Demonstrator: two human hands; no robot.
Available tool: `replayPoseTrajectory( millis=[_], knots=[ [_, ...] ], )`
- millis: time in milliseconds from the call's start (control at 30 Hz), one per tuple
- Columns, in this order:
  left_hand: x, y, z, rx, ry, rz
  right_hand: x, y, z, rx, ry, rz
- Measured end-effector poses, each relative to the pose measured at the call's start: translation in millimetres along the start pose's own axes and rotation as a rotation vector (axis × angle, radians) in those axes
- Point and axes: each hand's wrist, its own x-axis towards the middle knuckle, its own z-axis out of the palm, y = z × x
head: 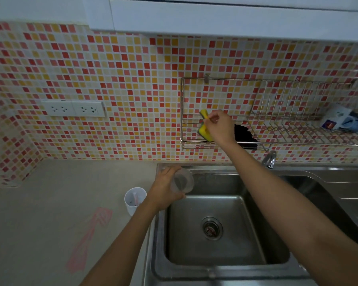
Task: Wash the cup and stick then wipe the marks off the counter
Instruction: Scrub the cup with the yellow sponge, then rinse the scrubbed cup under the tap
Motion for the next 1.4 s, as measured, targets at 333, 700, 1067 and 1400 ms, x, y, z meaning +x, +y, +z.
replayPoseTrajectory(
  millis=[333, 700, 1067, 1400],
  knots=[
    [1.7, -14.8, 14.9, -0.103, -0.03, -0.072, 50.9, 48.6, 57.4, -0.466, -0.35, 0.144],
    [35.9, 10.5, 81.4, -0.144, -0.094, -0.169, -81.4, 77.0, -51.6, -0.028, 0.084, -0.23],
    [81.1, 104.7, 202.7, -0.191, -0.257, -0.165, -72.0, 311.6, -139.3, -0.197, -0.08, 0.483],
    [110.0, 126.8, 256.1, -0.245, -0.25, -0.302, -29.3, 386.7, -92.6, -0.369, -0.604, 0.163]
  ],
)
